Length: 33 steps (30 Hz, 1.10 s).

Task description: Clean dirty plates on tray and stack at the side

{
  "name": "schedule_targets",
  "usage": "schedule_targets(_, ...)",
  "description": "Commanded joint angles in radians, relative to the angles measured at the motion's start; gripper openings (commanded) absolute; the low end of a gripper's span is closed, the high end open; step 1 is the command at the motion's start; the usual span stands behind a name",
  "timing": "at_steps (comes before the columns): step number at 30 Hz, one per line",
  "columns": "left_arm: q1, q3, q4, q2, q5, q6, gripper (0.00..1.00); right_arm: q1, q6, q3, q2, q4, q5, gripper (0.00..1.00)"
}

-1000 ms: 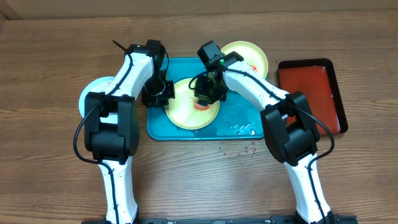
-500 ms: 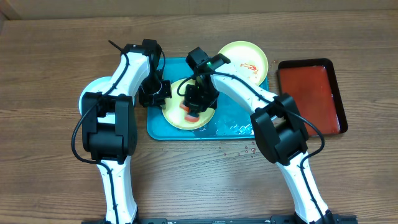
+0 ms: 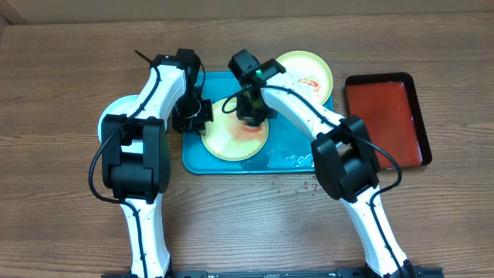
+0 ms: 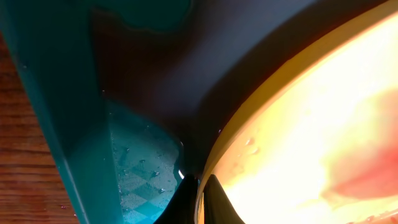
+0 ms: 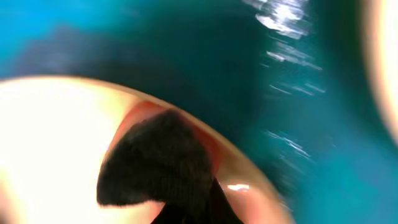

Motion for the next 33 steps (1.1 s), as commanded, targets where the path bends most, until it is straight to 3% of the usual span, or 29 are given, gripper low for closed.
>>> schedule_targets(1,-0.001,-0.005,0.015,0.011,-0.025,0.008,0.04,0.005,-0.079,-0.005,0.121,0.051,-0.329,0.04)
schedule_targets(4,0.000,-0.005,0.017,0.011,-0.025,0.008,0.04,0.027,-0.120,-0.005,0.134,0.022,-0.473,0.04)
schedule_targets(11,0.000,-0.005,0.018,0.011,-0.026,0.008,0.05,0.021,-0.150,-0.004,0.121,-0.117,-0.467,0.04)
schedule_targets(14,0.000,-0.005,0.018,0.011,-0.026,0.008,0.04,-0.012,-0.145,-0.002,0.089,-0.189,-0.317,0.04)
schedule_targets(18,0.000,-0.005,0.017,0.011,-0.026,0.008,0.04,-0.035,-0.088,0.012,0.034,-0.261,0.032,0.04)
schedule_targets(26,0.000,-0.005,0.016,0.011,-0.026,0.008,0.04,0.011,-0.090,0.004,0.022,-0.134,0.277,0.04)
schedule_targets(30,0.000,-0.005,0.015,0.011,-0.023,0.009,0.04,0.053,-0.089,0.004,0.022,-0.039,0.236,0.04)
schedule_targets(33,0.000,-0.005,0.014,0.011,-0.023,0.008,0.04,0.074,-0.089,-0.001,0.023,0.037,0.054,0.04)
